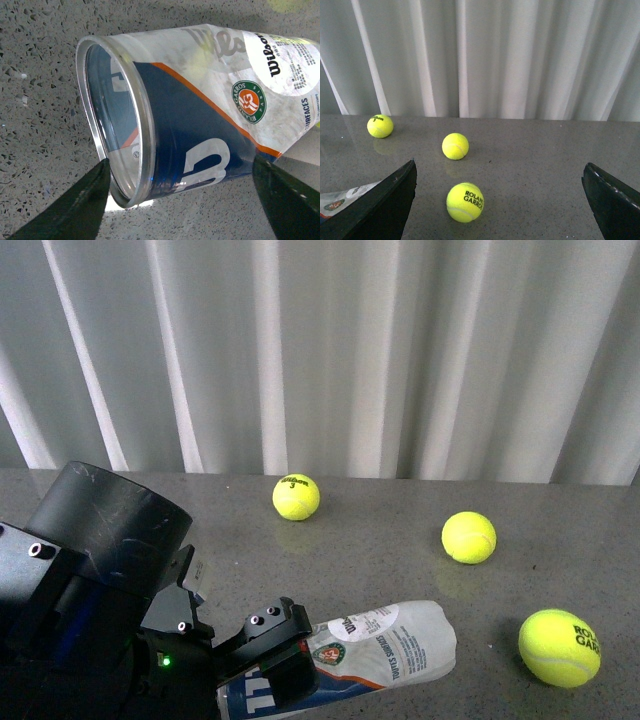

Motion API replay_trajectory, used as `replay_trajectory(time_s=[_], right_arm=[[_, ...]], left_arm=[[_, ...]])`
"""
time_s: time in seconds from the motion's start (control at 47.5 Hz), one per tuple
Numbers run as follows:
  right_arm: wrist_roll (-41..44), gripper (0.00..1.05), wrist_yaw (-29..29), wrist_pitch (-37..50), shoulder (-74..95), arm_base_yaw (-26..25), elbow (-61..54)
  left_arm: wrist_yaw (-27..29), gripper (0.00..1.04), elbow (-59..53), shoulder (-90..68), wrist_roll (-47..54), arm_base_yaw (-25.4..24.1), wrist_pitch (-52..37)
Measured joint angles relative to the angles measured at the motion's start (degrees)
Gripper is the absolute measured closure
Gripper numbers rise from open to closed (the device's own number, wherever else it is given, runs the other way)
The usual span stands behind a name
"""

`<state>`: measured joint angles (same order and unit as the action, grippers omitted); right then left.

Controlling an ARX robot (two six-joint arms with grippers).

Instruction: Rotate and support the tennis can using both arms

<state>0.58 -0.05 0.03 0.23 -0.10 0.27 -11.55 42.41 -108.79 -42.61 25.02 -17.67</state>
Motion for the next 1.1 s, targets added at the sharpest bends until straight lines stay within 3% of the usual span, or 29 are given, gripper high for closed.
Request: replay_trajectory(time_s=[0.19,0.358,0.506,0.59,0.843,0.99,1.095], right_arm=[[0.0,0.07,0.0,0.0,0.0,0.0,0.0],[0.0,0.07,0.0,0.0,0.0,0.0,0.0],[0.0,0.07,0.0,0.0,0.0,0.0,0.0],[0.0,0.07,0.0,0.0,0.0,0.0,0.0],[0.0,0.07,0.0,0.0,0.0,0.0,0.0],[0.0,0.07,0.0,0.0,0.0,0.0,0.0],[0.0,0.07,0.0,0.0,0.0,0.0,0.0]], left_arm=[[0.3,0.46,0.0,-0.2,0.0,-0.2,-1.2],[0.2,0.76,-0.1,-0.2,0.1,-0.2,-2.1],[-0.3,0.93,-0.2,-0.2,0.3,-0.3,-3.0],[-0.7,1.00,-0.5,-0.1,0.3,-0.6,-3.9],[-0.1,1.00,-2.5,5.3,1.9,-1.9,-2.4],[-2.0,1.01,-2.5,14.3,6.6,-1.4,4.8],[-5.1,1.01,1.0,24.8,14.5,-0.9,15.8]])
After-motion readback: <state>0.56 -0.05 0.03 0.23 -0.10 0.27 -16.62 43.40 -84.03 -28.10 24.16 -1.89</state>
